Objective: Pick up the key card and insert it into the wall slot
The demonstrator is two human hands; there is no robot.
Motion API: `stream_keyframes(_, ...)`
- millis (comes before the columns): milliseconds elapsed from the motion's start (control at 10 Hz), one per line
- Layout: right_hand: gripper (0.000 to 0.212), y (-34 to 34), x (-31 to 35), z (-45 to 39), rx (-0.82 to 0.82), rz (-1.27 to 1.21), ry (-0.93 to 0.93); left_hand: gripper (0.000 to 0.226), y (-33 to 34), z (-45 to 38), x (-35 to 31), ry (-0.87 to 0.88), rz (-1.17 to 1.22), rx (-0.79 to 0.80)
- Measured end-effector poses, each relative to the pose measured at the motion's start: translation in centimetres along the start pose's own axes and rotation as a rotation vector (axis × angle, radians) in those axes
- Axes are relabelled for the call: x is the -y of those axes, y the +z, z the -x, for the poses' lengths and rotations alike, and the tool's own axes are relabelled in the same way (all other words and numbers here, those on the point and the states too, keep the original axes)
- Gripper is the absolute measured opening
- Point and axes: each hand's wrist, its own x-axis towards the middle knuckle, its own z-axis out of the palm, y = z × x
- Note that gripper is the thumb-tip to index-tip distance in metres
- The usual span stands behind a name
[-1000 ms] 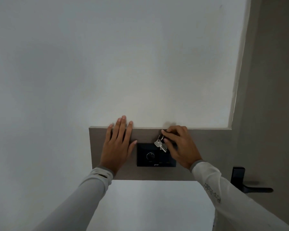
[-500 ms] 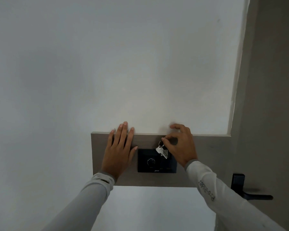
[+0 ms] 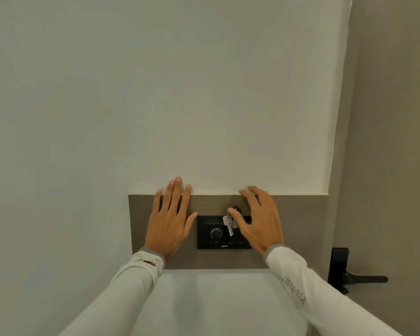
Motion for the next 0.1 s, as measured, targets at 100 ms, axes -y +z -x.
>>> stream_keyframes(100, 0.063, -0.61, 0.22, 0.54, 0.034, 0.138, -0.045, 0.08, -1.2, 0.33, -0.36, -0.018, 0.031, 0.024)
